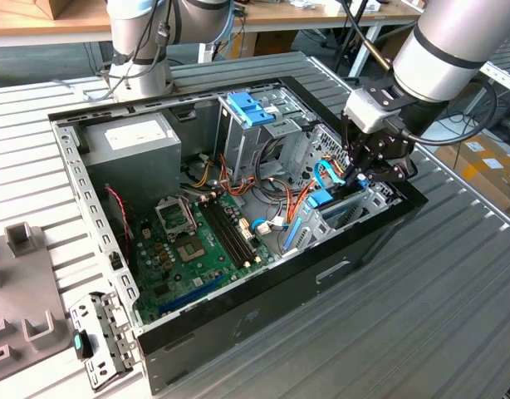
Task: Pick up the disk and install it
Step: 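Insert the second disk wire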
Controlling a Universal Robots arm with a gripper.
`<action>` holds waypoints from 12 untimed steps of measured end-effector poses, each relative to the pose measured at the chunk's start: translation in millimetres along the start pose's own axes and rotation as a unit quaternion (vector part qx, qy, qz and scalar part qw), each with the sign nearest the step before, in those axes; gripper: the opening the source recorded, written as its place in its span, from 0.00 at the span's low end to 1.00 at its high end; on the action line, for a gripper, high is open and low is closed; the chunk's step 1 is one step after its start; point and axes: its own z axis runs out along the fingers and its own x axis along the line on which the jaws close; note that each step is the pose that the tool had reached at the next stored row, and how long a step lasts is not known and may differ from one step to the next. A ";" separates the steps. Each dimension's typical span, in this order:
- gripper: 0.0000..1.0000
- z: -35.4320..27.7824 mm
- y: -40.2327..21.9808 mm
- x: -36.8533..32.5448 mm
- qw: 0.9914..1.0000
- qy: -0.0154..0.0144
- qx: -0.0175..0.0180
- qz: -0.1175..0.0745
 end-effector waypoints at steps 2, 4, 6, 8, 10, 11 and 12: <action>0.16 0.0 0.0 0.0 1.000 0.000 0.000 0.000; 0.16 0.7 0.1 0.0 1.000 0.000 0.000 0.000; 0.16 1.8 0.1 0.2 1.000 0.000 0.000 0.000; 0.16 3.1 0.2 0.5 1.000 0.000 0.000 0.000; 0.16 3.7 0.2 0.6 1.000 0.000 0.000 0.000; 0.16 3.9 0.3 0.7 1.000 0.000 0.000 0.000; 0.16 3.9 0.3 0.7 1.000 0.000 0.000 0.000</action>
